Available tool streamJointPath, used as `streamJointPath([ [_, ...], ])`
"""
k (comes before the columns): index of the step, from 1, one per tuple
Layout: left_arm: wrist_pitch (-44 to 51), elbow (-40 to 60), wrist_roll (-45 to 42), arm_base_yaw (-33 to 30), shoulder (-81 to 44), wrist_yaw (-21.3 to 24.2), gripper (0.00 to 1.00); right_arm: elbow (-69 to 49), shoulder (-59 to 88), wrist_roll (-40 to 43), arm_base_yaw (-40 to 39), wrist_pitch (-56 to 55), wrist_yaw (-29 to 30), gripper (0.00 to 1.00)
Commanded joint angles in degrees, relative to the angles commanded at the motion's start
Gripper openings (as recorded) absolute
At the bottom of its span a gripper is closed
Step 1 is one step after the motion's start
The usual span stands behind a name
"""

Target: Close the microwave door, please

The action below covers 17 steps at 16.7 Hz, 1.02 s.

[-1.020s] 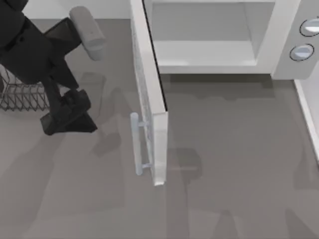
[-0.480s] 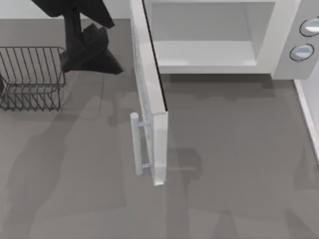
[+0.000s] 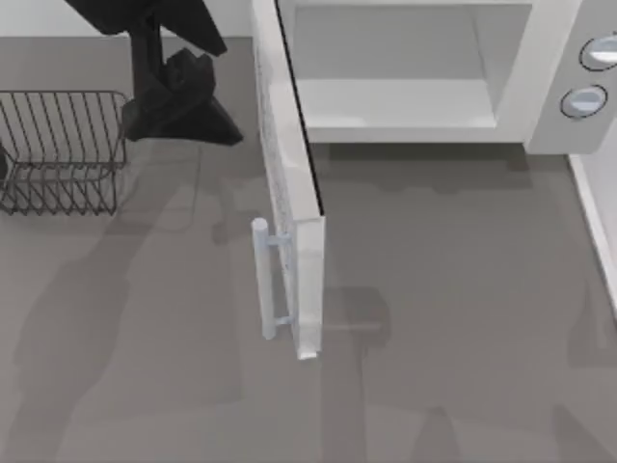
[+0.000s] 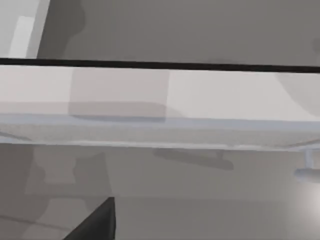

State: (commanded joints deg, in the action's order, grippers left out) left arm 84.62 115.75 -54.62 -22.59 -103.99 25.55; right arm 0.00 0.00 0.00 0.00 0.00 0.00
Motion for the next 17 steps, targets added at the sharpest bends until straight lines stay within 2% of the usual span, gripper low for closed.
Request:
streamJointPath([
  [8, -16.8, -15.1, 4.8, -4.7, 0.4, -1.4, 1.00, 0.0, 0.0, 0.0, 0.0, 0.0, 0.0, 1.00],
  [13, -18.1, -16.4, 5.2, -5.2, 0.4, -1.5, 1.00, 0.0, 0.0, 0.0, 0.0, 0.0, 0.0, 1.00],
  [17, -18.1, -16.4, 5.2, -5.2, 0.4, -1.5, 0.70, 0.0, 0.0, 0.0, 0.0, 0.0, 0.0, 1.00],
])
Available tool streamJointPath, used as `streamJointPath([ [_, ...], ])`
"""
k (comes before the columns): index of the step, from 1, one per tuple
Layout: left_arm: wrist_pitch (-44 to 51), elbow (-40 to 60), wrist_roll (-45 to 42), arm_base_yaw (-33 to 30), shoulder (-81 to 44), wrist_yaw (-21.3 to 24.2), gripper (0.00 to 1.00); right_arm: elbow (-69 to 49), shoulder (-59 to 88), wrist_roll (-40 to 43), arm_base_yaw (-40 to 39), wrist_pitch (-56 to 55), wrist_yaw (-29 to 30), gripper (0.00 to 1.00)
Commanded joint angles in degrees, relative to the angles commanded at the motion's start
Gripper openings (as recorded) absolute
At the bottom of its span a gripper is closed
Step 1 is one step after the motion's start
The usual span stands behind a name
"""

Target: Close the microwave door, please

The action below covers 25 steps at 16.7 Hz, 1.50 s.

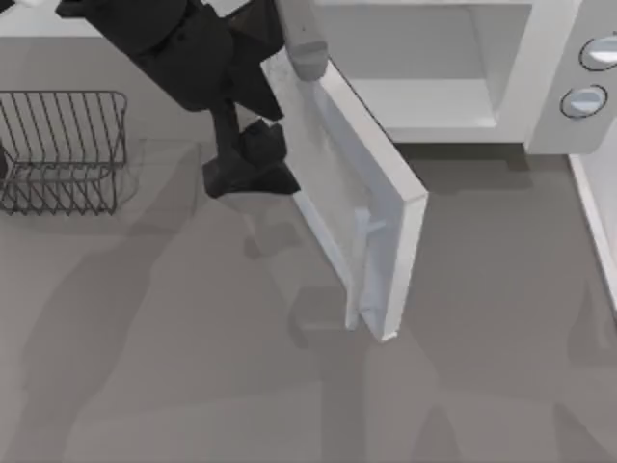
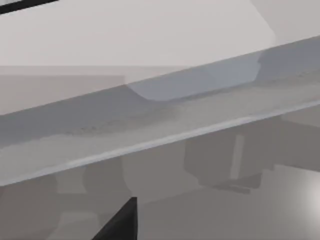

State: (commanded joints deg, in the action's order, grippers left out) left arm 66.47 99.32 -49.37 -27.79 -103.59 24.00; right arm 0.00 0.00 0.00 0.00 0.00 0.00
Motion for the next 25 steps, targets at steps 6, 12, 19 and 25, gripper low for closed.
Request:
streamJointPath([
  [6, 0.0, 0.0, 0.0, 0.0, 0.0, 0.0, 0.25, 0.0, 0.0, 0.0, 0.0, 0.0, 0.0, 1.00],
  [12, 0.0, 0.0, 0.0, 0.0, 0.0, 0.0, 0.00, 0.0, 0.0, 0.0, 0.0, 0.0, 0.0, 1.00],
  [19, 0.0, 0.1, 0.0, -0.1, -0.1, 0.0, 0.00, 0.0, 0.0, 0.0, 0.0, 0.0, 0.0, 1.00],
  [25, -0.6, 1.9, 2.4, -2.3, -1.6, -0.8, 0.00, 0.0, 0.0, 0.0, 0.0, 0.0, 0.0, 1.00],
])
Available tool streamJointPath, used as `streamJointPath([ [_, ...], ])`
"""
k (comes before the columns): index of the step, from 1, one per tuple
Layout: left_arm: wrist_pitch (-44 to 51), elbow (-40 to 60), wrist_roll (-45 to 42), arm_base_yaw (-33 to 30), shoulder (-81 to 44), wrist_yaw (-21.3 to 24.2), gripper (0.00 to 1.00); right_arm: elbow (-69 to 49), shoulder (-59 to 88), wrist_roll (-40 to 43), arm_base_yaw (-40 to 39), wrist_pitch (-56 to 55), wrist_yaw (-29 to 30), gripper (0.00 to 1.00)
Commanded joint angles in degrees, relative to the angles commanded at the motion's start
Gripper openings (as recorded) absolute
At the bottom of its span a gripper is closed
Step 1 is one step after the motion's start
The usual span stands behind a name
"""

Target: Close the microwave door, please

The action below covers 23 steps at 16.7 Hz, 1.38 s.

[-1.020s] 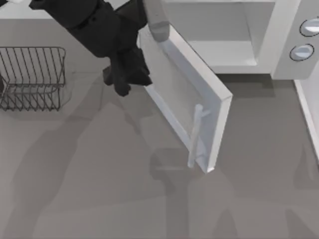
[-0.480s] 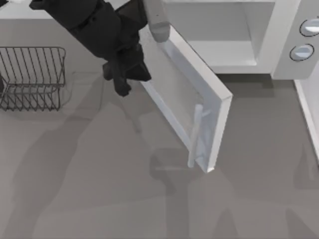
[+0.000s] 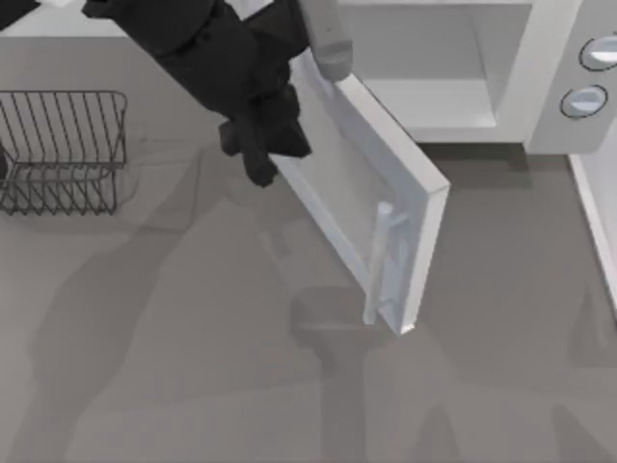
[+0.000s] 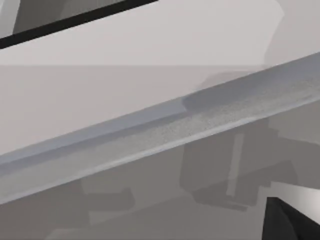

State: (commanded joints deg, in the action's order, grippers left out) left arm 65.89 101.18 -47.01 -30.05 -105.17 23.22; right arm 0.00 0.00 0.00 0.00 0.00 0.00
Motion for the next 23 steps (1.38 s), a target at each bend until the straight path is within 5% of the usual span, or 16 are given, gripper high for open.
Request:
streamJointPath([
  [23, -0.9, 5.5, 5.5, -5.1, -4.1, -1.9, 0.00, 0.0, 0.0, 0.0, 0.0, 0.0, 0.0, 1.00],
])
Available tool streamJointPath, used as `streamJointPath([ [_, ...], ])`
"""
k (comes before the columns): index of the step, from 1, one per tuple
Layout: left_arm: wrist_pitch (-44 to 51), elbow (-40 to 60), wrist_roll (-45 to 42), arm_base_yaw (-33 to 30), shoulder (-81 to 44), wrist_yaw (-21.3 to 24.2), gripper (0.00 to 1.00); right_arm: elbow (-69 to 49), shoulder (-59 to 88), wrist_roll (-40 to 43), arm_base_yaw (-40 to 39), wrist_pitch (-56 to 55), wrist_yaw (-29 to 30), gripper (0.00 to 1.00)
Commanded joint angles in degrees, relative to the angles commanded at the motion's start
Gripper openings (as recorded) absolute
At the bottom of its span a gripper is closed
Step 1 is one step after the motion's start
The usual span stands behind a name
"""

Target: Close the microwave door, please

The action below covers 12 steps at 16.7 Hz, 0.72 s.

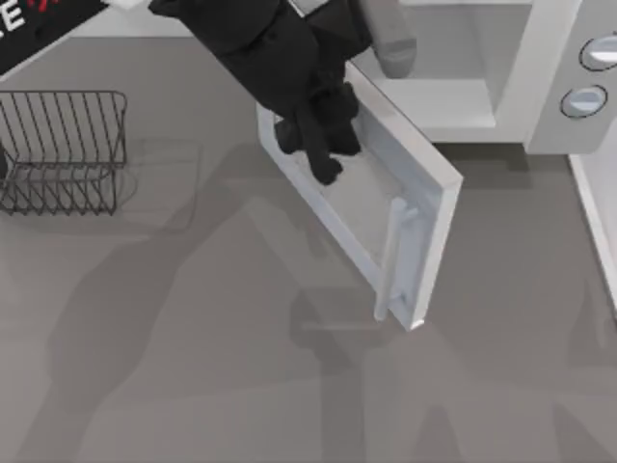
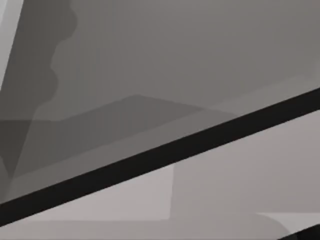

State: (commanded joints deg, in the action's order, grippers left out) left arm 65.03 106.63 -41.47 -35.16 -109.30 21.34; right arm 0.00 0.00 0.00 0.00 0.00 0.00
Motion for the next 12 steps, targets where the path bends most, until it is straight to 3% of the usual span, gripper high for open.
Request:
streamJointPath([
  [12, 0.0, 3.2, 2.3, -2.1, -2.3, -0.9, 0.00, 0.0, 0.0, 0.0, 0.0, 0.0, 0.0, 1.00],
])
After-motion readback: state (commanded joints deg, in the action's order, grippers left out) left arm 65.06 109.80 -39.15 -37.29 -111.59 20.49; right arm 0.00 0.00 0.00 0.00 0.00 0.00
